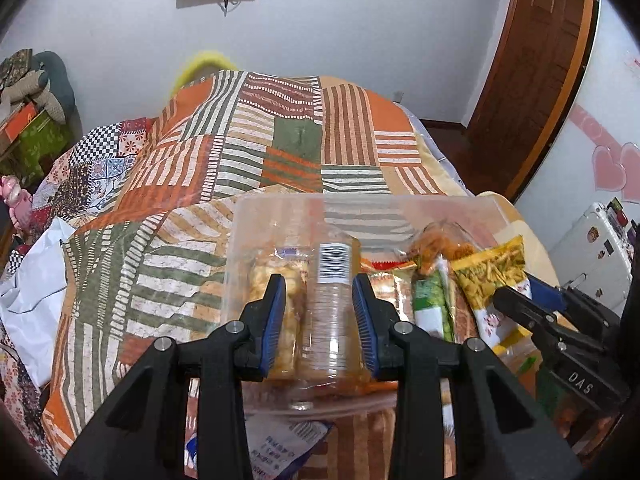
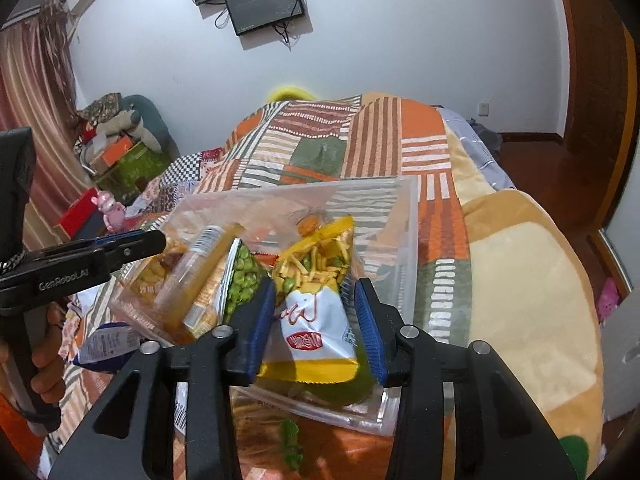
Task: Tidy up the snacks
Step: 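Lower the chip bag and bread pack into the clear box and release both, then grasp the blue-white bag with the left tool while the right tool grasps the green-zip cookie bag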
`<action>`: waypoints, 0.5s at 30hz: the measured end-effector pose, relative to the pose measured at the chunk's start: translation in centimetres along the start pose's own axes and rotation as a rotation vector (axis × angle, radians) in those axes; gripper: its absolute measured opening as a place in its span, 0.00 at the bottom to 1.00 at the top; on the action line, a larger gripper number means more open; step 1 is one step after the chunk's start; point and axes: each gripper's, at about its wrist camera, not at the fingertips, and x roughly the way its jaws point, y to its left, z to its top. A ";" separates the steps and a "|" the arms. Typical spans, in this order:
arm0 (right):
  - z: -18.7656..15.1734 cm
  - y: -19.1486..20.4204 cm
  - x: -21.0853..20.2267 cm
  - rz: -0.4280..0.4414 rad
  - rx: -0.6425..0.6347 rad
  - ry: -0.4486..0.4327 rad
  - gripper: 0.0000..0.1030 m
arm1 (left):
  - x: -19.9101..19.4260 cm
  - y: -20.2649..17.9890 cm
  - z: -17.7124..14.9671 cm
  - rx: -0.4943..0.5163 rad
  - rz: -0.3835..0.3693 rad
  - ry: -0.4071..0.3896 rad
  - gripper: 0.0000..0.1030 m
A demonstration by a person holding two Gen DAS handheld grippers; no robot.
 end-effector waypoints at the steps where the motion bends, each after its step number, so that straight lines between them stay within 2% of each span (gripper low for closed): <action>1: 0.0 -0.2 -0.1 0.010 0.007 0.004 0.42 | -0.4 0.1 -0.2 0.002 -0.001 0.001 0.35; 2: 0.0 -0.3 -0.4 0.020 0.015 0.005 0.43 | -0.6 0.1 -0.3 0.004 -0.003 0.001 0.37; 4: -0.1 -0.4 -0.9 0.017 0.015 0.002 0.51 | -1.4 0.3 -0.7 0.012 0.003 -0.007 0.47; 8: -0.2 0.0 -2.1 0.007 -0.005 -0.012 0.58 | -3.6 0.8 -1.6 0.032 0.016 -0.037 0.60; 13: -0.5 0.3 -3.4 0.027 -0.013 -0.012 0.74 | -5.8 1.6 -2.9 0.039 0.017 -0.043 0.80; 15: -0.8 0.4 -3.8 0.040 -0.001 -0.010 0.78 | -6.3 2.0 -3.6 0.040 0.016 -0.037 0.82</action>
